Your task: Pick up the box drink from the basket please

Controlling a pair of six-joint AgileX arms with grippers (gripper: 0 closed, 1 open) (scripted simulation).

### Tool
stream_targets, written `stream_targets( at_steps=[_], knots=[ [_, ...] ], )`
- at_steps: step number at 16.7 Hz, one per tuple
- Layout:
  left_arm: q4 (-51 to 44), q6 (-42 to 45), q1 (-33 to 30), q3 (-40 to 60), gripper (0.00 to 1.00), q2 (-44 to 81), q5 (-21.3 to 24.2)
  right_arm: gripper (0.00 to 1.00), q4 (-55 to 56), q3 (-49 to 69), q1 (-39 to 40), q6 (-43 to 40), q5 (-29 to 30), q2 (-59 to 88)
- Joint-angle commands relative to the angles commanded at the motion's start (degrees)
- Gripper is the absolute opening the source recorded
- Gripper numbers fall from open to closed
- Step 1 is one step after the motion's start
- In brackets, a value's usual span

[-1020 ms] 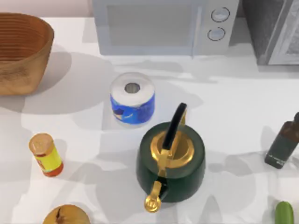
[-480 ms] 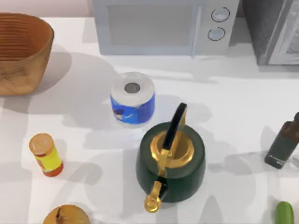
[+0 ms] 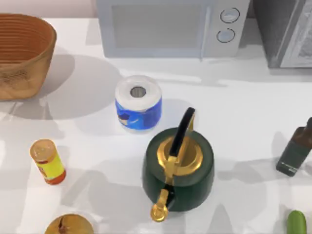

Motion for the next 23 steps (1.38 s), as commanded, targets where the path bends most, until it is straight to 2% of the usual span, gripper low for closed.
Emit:
stream_targets(
  at_steps=[4, 8, 17, 20, 23],
  knots=[
    [-6.5, -0.3, -1.8, -12.7, 0.0, -19.2, -2.0, 1.0, 0.0, 0.0, 0.0, 0.0, 0.0, 0.0],
    [-10.9, -0.5, -3.1, -21.4, 0.0, -30.7, -3.3, 1.0, 0.0, 0.0, 0.0, 0.0, 0.0, 0.0],
    [-11.4, -0.4, -3.4, -23.3, 0.0, -32.1, -4.1, 1.0, 0.0, 0.0, 0.0, 0.0, 0.0, 0.0],
    [-7.8, 0.2, -5.4, -22.9, 0.0, -27.9, -8.8, 1.0, 0.0, 0.0, 0.0, 0.0, 0.0, 0.0],
    [-0.5, 1.6, -9.2, -21.3, 0.0, -20.7, -17.5, 1.0, 0.0, 0.0, 0.0, 0.0, 0.0, 0.0]
  ],
)
